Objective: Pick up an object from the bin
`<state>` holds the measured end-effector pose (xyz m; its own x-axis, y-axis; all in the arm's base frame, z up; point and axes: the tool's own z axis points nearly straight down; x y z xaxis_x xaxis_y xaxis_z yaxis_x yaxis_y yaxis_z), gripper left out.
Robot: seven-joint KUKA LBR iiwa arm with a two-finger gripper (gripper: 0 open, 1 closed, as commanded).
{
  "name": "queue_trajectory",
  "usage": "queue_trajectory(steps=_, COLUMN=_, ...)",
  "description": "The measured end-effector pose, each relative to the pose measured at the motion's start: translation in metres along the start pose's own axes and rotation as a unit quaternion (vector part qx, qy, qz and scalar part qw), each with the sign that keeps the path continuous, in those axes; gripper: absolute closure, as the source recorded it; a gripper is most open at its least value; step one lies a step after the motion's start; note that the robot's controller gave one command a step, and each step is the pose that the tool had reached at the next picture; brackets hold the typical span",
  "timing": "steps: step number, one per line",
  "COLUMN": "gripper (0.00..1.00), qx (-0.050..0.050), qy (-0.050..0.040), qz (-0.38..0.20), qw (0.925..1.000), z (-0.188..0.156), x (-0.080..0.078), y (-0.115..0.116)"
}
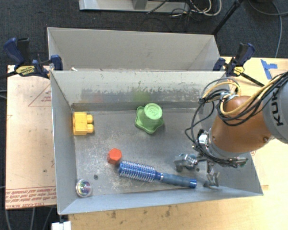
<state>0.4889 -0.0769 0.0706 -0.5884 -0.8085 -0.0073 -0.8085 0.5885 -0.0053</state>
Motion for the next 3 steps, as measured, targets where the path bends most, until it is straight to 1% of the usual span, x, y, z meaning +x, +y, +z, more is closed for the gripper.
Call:
queue_trajectory(steps=1, gripper=0.0, qx=0.0, qy=0.0002, qz=-0.032, qw=0.9995, z=-0.009, x=0.009, y=0.003)
queue_trajectory(steps=2, gripper=0.0, qx=-0.002, qy=0.0019, qz=-0.054, qw=0.9986, z=-0.026, x=-0.004, y=0.006)
queue_trajectory(steps=3, gripper=0.0, qx=-0.004, qy=0.0021, qz=-0.085, qw=0.9964, z=-0.013, x=-0.034, y=0.03)
